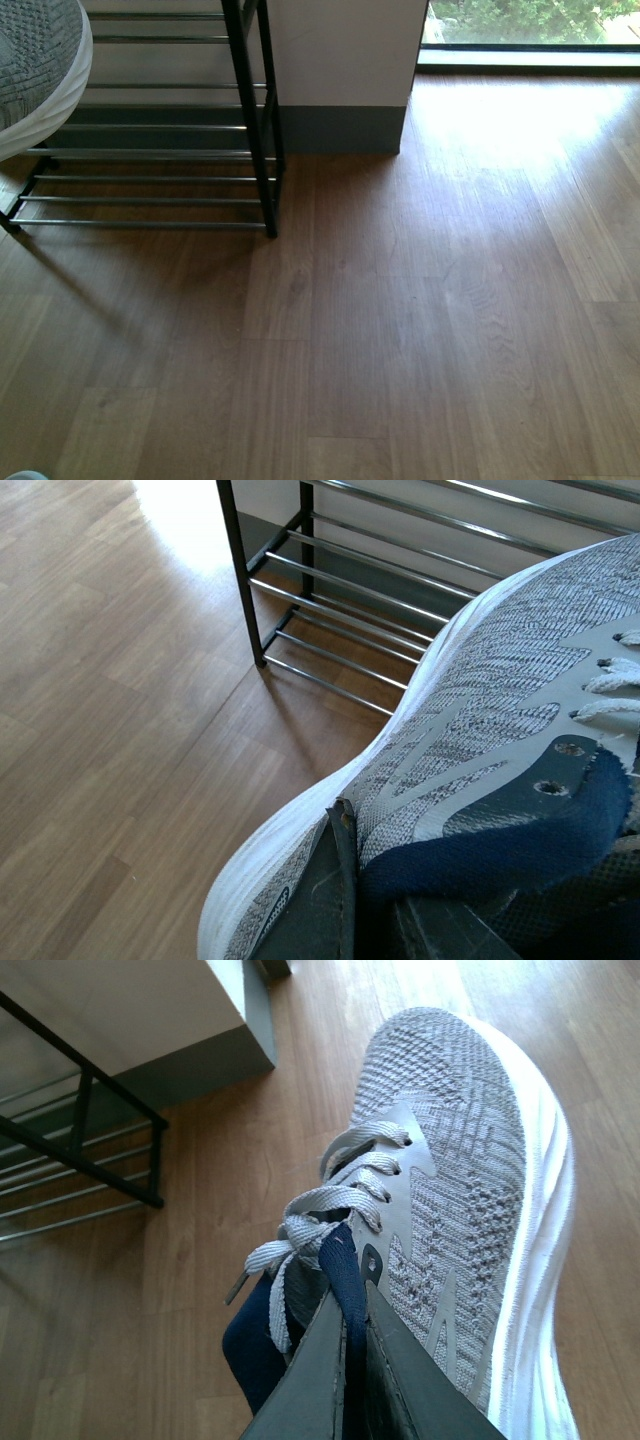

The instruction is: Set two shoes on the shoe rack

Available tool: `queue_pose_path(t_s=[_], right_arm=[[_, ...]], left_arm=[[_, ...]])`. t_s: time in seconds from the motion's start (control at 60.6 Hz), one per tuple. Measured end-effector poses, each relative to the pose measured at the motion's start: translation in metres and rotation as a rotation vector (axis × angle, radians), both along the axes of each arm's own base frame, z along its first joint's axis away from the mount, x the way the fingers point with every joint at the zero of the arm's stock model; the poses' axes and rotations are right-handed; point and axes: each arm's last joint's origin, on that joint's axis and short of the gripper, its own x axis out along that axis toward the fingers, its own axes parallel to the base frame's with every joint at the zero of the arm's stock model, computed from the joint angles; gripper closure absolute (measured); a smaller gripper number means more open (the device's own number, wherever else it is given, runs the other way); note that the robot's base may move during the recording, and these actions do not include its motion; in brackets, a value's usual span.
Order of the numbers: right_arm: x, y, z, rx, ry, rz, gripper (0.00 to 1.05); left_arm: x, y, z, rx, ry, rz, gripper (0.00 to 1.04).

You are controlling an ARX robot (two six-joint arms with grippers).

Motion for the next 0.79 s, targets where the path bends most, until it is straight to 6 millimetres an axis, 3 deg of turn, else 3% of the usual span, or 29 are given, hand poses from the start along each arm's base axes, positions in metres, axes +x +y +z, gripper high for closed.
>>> queue_pose_path(t_s=[0.792], right_arm=[[0.0000,0.0016,0.0006,0.003,-0.005,0.014,1.03]], left_arm=[[-0.0002,0.0016,-0.0006,0.007,0.002,0.018,1.03]])
